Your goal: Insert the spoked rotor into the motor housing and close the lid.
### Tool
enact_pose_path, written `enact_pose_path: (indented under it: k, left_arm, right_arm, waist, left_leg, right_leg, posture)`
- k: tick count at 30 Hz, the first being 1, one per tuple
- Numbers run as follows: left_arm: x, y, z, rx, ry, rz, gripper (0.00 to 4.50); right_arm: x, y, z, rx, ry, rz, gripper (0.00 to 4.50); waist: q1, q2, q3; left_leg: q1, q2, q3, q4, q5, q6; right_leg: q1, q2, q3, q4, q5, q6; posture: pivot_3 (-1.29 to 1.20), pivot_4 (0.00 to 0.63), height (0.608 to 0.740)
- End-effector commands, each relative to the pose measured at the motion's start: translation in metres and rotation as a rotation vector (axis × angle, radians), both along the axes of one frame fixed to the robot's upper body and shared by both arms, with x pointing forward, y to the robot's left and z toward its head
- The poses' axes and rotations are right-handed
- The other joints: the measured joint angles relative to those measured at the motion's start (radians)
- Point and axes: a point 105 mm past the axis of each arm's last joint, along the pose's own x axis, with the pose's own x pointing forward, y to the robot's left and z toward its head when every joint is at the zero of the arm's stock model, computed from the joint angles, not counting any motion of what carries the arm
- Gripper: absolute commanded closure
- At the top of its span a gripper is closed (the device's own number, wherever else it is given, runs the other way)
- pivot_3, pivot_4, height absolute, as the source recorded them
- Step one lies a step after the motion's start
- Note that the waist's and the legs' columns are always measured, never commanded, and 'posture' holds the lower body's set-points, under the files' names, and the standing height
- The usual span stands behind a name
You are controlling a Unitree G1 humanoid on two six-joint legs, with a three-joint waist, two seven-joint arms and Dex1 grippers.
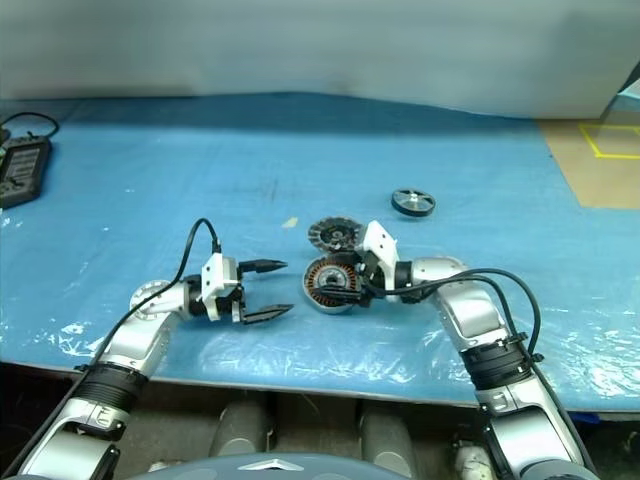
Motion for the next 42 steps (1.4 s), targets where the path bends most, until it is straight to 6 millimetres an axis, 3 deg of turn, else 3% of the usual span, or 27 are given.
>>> enact_pose_path:
  k: [1, 5, 8, 21, 31, 38, 42]
  left_arm:
    - [0.0, -0.001, 0.01, -0.012, -0.041, -0.009, 0.44]
    - [0.0, -0.002, 0.01, -0.012, -0.039, -0.009, 0.44]
    - [0.001, -0.002, 0.009, -0.011, -0.036, -0.007, 0.44]
    - [-0.001, 0.002, -0.001, -0.008, -0.026, -0.001, 0.44]
    - [-0.001, -0.001, 0.007, -0.011, -0.038, -0.004, 0.44]
    - [0.0, -0.003, 0.011, -0.014, -0.036, -0.005, 0.44]
    - [-0.001, -0.002, 0.011, -0.014, -0.033, -0.004, 0.44]
  right_arm:
    - [0.0, -0.003, 0.005, 0.002, -0.042, -0.002, 1.99]
    - [0.0, -0.002, 0.007, 0.02, -0.035, -0.002, 3.57]
    - [0.001, -0.003, 0.008, 0.027, -0.034, -0.007, 4.48]
    - [0.006, -0.007, -0.005, -0.037, -0.039, -0.045, 4.48]
    - [0.007, -0.014, -0.014, -0.165, -0.108, -0.021, 4.48]
    - [0.003, -0.006, 0.007, -0.052, -0.11, -0.001, 4.48]
    - [-0.003, -0.011, 0.022, 0.024, -0.08, -0.002, 4.48]
  waist:
    - [0.0, 0.0, 0.0]
    - [0.0, 0.0, 0.0]
    - [0.0, 0.0, 0.0]
    - [0.0, 0.0, 0.0]
    - [0.0, 0.0, 0.0]
    - [0.0, 0.0, 0.0]
    - [0.001, 0.0, 0.0]
  left_leg:
    - [0.0, 0.0, 0.0, 0.0, 0.0, 0.0]
    - [0.0, 0.0, 0.0, 0.0, 0.0, 0.0]
    - [0.0, 0.0, 0.0, 0.0, 0.0, 0.0]
    - [0.0, 0.0, 0.0, 0.0, 0.0, 0.0]
    - [0.001, 0.0, 0.0, 0.001, 0.0, 0.0]
    - [0.002, 0.0, 0.0, 0.001, 0.0, 0.0]
    - [0.001, 0.0, 0.0, 0.001, 0.0, 0.0]
  right_leg:
    - [0.0, 0.0, 0.0, 0.0, 0.0, 0.0]
    - [0.0, 0.0, 0.0, 0.0, 0.0, 0.0]
    - [0.0, 0.0, 0.0, 0.0, 0.0, 0.0]
    - [0.0, 0.0, 0.0, 0.0, 0.0, 0.0]
    - [0.002, 0.0, 0.0, 0.0, 0.0, 0.0]
    - [0.003, 0.0, 0.0, 0.0, 0.0, 0.0]
    - [0.002, 0.0, 0.0, 0.0, 0.0, 0.0]
  posture:
    - [0.0, 0.15, 0.74]
    - [0.0, 0.15, 0.74]
    - [0.0, 0.15, 0.74]
    - [0.0, 0.15, 0.74]
    - [0.0, 0.15, 0.74]
    - [0.0, 0.15, 0.74]
    - [0.0, 0.15, 0.74]
